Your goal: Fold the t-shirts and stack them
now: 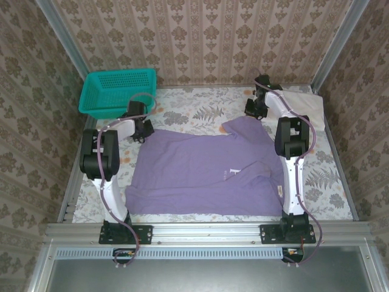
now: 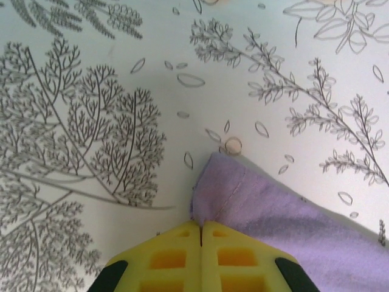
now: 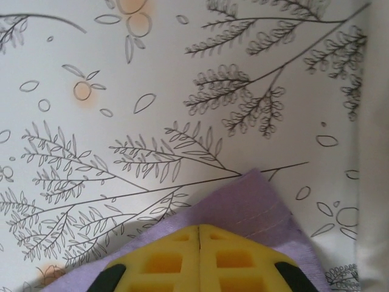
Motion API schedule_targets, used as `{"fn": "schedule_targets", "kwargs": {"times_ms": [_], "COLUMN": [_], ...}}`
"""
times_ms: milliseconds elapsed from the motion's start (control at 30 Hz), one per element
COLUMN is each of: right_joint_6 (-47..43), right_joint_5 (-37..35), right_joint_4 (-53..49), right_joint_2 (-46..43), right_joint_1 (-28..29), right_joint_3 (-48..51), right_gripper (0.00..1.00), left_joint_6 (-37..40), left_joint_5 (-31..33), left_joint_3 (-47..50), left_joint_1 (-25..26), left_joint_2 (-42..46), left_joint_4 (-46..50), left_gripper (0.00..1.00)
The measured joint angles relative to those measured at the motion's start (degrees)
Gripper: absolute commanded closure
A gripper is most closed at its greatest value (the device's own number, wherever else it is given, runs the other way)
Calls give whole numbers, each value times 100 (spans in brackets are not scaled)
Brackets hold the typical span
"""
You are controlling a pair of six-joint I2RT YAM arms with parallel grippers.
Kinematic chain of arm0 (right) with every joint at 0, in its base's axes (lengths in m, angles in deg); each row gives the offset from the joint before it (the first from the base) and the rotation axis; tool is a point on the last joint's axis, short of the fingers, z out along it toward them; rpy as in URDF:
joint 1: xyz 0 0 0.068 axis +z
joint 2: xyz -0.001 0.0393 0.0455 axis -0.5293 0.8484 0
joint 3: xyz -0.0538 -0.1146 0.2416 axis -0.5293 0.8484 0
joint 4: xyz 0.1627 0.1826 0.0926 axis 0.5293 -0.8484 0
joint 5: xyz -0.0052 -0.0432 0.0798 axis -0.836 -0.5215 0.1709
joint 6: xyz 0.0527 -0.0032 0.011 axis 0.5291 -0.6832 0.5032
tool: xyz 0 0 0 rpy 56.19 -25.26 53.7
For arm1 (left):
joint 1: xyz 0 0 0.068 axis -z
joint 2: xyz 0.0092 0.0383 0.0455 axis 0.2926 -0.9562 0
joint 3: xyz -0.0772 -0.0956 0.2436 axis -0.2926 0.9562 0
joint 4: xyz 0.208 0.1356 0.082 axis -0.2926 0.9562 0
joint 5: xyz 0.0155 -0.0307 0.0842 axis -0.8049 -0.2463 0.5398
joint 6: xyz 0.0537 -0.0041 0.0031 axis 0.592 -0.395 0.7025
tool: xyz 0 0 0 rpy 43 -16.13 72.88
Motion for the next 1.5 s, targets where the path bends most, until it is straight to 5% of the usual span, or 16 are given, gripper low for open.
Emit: {"fn": "schedule_targets", "kwargs": {"times_ms": [300, 433, 567, 1267, 1500], "right_joint_6": [-2, -31, -109, -234, -256], "right_joint_5": [-4, -90, -273, -739, -929], "right_joint_4": [46, 66, 28, -758, -1150], "right_joint_2": [-433, -750, -787, 804, 977], "right_joint_1": [24, 24, 24, 42, 42], "right_joint_3": [435, 553, 424, -1628, -1884], "right_gripper": [100, 66, 60, 68, 60], "left_joint_6": [177, 240, 254, 535, 577], "left_joint_5": [127, 197, 240, 240, 238], "left_joint_3": [787, 1106, 1226, 1305, 1303], "left_joint_1": [179, 282, 297, 297, 297], "left_joint_2": [992, 1327, 1351, 1499, 1499], "left_joint_4": [-372, -538, -579, -466, -459], "left_gripper": [100, 100, 100, 100, 100]}}
